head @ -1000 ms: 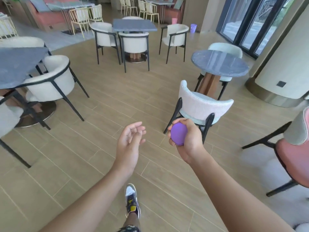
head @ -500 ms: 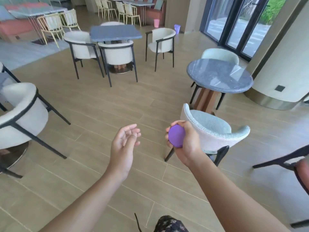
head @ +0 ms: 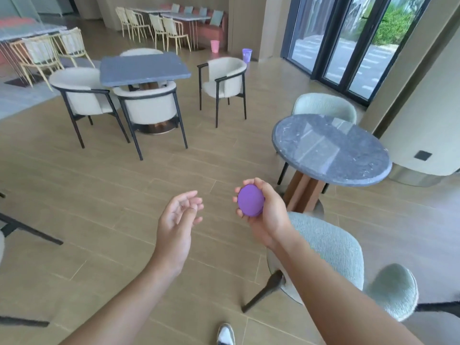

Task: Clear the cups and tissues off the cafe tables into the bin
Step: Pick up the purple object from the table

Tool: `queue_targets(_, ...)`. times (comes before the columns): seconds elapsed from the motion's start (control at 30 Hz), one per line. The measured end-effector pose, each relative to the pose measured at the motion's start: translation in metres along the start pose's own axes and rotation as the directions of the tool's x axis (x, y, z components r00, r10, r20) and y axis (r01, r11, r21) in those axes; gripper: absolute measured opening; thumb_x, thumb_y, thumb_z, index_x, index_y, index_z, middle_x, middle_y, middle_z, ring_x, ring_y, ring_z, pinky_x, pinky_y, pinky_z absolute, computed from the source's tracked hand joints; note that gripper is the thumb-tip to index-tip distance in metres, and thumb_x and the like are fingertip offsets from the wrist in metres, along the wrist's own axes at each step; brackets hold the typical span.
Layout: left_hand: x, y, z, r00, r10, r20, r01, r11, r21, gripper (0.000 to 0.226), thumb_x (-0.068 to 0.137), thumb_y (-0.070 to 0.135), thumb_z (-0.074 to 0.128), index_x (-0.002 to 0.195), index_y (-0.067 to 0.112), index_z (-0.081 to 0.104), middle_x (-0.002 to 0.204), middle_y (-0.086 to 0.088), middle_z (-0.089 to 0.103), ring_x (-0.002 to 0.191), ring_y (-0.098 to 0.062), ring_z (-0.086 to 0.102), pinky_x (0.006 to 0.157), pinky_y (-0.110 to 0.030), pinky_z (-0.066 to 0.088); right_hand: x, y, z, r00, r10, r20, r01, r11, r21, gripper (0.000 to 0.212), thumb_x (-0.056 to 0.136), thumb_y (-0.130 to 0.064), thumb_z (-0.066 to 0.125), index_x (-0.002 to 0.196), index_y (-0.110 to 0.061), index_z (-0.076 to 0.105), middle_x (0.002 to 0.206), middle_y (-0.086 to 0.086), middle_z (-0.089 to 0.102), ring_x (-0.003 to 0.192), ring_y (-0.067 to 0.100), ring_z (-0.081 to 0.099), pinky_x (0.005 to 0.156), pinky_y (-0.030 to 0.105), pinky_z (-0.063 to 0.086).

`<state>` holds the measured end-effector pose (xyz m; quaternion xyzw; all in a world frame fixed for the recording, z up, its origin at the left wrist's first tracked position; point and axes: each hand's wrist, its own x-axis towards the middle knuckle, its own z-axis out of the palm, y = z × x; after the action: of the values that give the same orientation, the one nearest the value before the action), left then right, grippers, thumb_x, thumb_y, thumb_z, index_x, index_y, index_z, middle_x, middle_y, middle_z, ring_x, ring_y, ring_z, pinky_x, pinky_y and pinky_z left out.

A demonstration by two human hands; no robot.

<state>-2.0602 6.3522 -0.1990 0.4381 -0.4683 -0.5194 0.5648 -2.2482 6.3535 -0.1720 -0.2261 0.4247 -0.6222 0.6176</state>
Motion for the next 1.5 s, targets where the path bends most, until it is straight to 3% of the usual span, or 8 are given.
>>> queue_targets(0.17, 0.116, -0.005, 0.032, 1.0, -0.01, 0.006, 0.01, 1.0, -0.008, 0.028, 0.09, 0.026, 0.056, 0.115, 0.022, 0.068, 0.108, 0.001, 0.074, 0.107, -0.018, 0.07, 0.086, -0.035, 0.057, 0.115, -0.038, 0.014, 1.0, 0.014, -0.014, -0.014, 1.0, -0.011, 0.02, 0.106, -0.032, 0.051, 0.099, -0.017, 0.062, 0.099, 0.011, 0.067, 0.083, 0.024, 0.065, 0.059, 0.03, 0.051)
queue_targets(0.67, 0.537, -0.058, 0.086, 0.993, -0.045, 0.111, 0.05, 0.998, -0.042, 0.028, 0.09, 0.025, 0.057, 0.116, 0.021, 0.068, 0.106, 0.003, 0.075, 0.108, -0.019, 0.07, 0.087, -0.035, 0.057, 0.506, -0.103, 0.054, 0.98, -0.055, -0.194, 0.071, 0.995, 0.074, 0.029, 0.106, -0.04, 0.051, 0.103, -0.015, 0.065, 0.099, 0.01, 0.068, 0.09, 0.027, 0.067, 0.066, 0.034, 0.054)
queue_targets(0.8, 0.644, -0.059, 0.117, 0.981, -0.05, 0.189, 0.058, 0.998, -0.037, 0.022, 0.103, 0.006, 0.055, 0.116, 0.02, 0.068, 0.107, 0.001, 0.074, 0.106, -0.017, 0.07, 0.088, -0.037, 0.055, 0.591, -0.139, 0.066, 0.966, -0.082, -0.247, 0.105, 0.991, 0.082, 0.027, 0.106, -0.038, 0.052, 0.108, -0.014, 0.065, 0.102, 0.011, 0.069, 0.093, 0.027, 0.068, 0.072, 0.037, 0.054)
queue_targets(0.87, 0.688, -0.063, 0.136, 0.974, -0.062, 0.219, 0.07, 0.997, -0.028, 0.022, 0.104, 0.007, 0.055, 0.115, 0.02, 0.068, 0.108, -0.001, 0.074, 0.107, -0.018, 0.07, 0.088, -0.038, 0.055, 0.627, -0.156, 0.063, 0.955, -0.089, -0.282, 0.118, 0.989, 0.09, 0.025, 0.105, -0.035, 0.054, 0.111, -0.013, 0.065, 0.104, 0.011, 0.07, 0.095, 0.027, 0.069, 0.074, 0.038, 0.056)
queue_targets(1.0, 0.77, -0.079, 0.182, 0.958, -0.076, 0.275, 0.086, 0.996, -0.027, 0.027, 0.091, 0.024, 0.059, 0.116, 0.019, 0.068, 0.11, -0.003, 0.073, 0.108, -0.019, 0.07, 0.088, -0.037, 0.057, 0.706, -0.185, 0.041, 0.929, -0.117, -0.351, 0.15, 0.986, 0.068, 0.023, 0.103, -0.029, 0.056, 0.116, -0.012, 0.065, 0.109, 0.013, 0.069, 0.099, 0.026, 0.069, 0.075, 0.036, 0.058)
queue_targets(1.2, 0.913, -0.124, 0.282, 0.938, -0.074, 0.337, 0.078, 0.997, 0.003, 0.022, 0.097, 0.017, 0.06, 0.117, 0.018, 0.068, 0.111, -0.003, 0.073, 0.111, -0.022, 0.069, 0.089, -0.036, 0.057, 0.857, -0.24, -0.017, 0.9, -0.135, -0.414, 0.186, 0.979, 0.085, 0.017, 0.102, -0.023, 0.058, 0.112, -0.012, 0.067, 0.106, 0.013, 0.069, 0.095, 0.026, 0.069, 0.075, 0.037, 0.056)
queue_targets(1.5, 1.115, -0.147, 0.456, 0.939, -0.079, 0.335, 0.085, 0.996, -0.005, 0.028, 0.088, 0.026, 0.059, 0.114, 0.022, 0.07, 0.108, -0.002, 0.073, 0.108, -0.02, 0.07, 0.089, -0.038, 0.056, 1.073, -0.387, -0.087, 0.899, -0.123, -0.419, 0.172, 0.982, 0.08, 0.016, 0.102, -0.02, 0.059, 0.112, -0.012, 0.068, 0.1, 0.01, 0.071, 0.094, 0.028, 0.069, 0.077, 0.038, 0.058)
